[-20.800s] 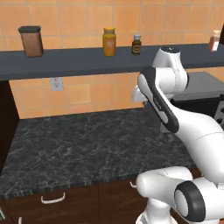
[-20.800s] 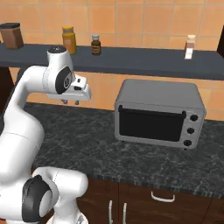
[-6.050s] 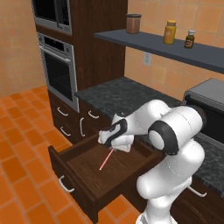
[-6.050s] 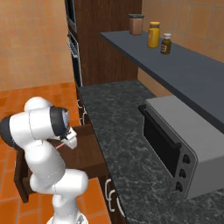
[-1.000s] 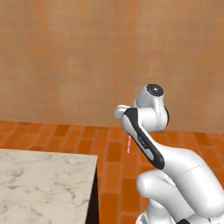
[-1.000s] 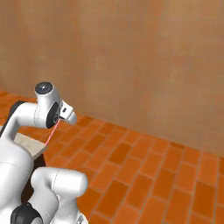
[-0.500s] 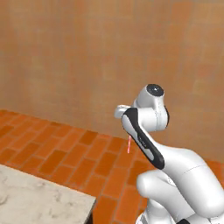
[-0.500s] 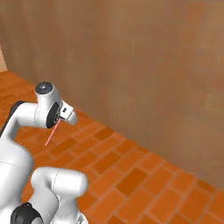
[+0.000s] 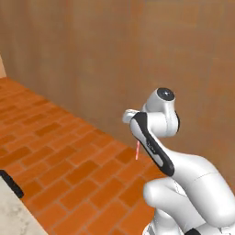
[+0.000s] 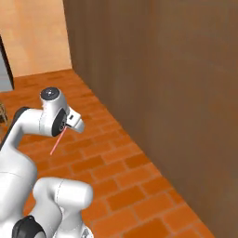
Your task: Take a straw from the drawer in front and place it inside the glass cup on the dining counter.
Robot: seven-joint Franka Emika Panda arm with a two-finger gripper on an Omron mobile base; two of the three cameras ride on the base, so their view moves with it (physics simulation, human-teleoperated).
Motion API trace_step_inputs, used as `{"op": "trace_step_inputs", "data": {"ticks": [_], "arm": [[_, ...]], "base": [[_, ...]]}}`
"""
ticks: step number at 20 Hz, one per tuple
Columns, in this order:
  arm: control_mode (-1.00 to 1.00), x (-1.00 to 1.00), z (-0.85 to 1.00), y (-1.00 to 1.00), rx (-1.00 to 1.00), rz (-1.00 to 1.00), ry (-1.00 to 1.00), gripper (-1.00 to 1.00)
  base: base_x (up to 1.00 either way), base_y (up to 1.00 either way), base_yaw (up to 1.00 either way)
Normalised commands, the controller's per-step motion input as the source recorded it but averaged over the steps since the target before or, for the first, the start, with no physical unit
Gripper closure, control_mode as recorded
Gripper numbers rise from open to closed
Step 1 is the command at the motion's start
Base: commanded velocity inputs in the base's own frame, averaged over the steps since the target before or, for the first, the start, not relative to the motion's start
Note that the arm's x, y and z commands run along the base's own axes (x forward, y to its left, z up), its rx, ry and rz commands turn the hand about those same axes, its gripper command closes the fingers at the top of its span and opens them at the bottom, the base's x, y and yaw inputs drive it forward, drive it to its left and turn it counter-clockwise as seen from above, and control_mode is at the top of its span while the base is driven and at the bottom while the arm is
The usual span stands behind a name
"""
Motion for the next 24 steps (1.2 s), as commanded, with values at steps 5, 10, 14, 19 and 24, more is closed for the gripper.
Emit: {"op": "trace_step_inputs", "data": {"ticks": [5,10,14,19,24], "arm": [[1.0,0.0,0.0,0.0,0.0,0.0,0.0,1.0],[1.0,0.0,0.0,0.0,0.0,0.0,0.0,1.0],[1.0,0.0,0.0,0.0,0.0,0.0,0.0,1.0],[1.0,0.0,0.0,0.0,0.0,0.0,0.0,1.0],[1.0,0.0,0.0,0.0,0.0,0.0,0.0,1.0]], "base": [[0.91,-0.45,0.69],[0.91,-0.42,0.69],[0.9,-0.4,0.71],[0.78,-0.35,0.76],[0.74,-0.31,0.79]]}}
